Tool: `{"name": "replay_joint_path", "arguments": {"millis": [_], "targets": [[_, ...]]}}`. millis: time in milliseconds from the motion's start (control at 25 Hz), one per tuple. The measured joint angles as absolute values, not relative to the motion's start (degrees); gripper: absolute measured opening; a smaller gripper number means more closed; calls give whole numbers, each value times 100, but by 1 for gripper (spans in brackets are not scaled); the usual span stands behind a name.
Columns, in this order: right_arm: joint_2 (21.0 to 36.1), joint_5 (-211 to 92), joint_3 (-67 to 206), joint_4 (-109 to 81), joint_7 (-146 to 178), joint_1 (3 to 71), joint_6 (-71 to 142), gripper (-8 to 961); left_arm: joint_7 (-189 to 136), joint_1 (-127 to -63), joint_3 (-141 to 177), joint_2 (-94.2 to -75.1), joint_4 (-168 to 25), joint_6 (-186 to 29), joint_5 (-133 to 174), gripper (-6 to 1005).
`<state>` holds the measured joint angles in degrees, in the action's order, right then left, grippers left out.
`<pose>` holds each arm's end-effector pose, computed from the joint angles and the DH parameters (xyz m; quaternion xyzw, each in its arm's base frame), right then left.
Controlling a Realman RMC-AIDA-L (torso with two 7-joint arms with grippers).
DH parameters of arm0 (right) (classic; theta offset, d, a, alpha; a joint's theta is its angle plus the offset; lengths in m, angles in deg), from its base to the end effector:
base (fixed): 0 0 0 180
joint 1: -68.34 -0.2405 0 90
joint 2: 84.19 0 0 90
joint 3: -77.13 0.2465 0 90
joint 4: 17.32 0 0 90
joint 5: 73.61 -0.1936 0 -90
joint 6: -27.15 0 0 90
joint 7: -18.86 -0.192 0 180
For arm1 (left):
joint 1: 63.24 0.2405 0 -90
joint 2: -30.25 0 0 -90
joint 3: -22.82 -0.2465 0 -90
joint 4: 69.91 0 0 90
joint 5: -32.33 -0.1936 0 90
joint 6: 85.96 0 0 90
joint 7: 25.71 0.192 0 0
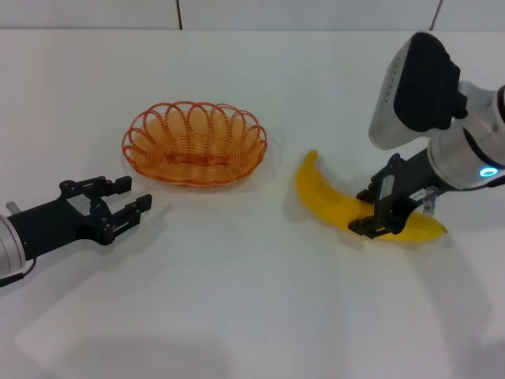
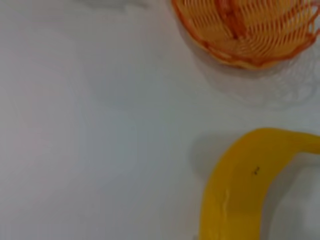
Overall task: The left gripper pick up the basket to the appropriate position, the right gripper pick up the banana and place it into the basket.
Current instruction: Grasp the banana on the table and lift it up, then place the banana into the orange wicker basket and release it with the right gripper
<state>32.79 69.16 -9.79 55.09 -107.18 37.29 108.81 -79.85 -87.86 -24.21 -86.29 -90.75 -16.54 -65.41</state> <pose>0.2199 0.3323 -0.0615 -0.9609 0.1602 -0.1921 0.1186 -0.3005 0.3278 -0.0563 -0.9170 -0.2097 -0.1924 0.2795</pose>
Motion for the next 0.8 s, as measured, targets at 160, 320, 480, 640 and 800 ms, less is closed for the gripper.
{"name": "replay_joint_path", "arguments": {"millis": [160,320,480,640,800], "targets": [[3272,6856,-918,5782,-10716,3784,10887,496,-7984,-8786,-2421,-8629,-9075,-1657,-6541,467],[3270,6650,-913,6069,-10681,3855,10852,479,-7984,-8783,-2421,-8630,-9074,-1661,-6541,467],[3274,6312,-913,6361,-10493,3965,10759,485,-7984,-8778,-2420,-8635,-9075,-1661,-6541,466],[3281,5681,-937,6673,-10063,4084,10545,492,-7971,-8777,-2420,-8638,-9079,-1659,-6540,466],[3290,5099,-1089,6628,-9552,4092,10165,498,-7915,-8777,-2420,-8644,-9069,-1655,-6522,466]]}}
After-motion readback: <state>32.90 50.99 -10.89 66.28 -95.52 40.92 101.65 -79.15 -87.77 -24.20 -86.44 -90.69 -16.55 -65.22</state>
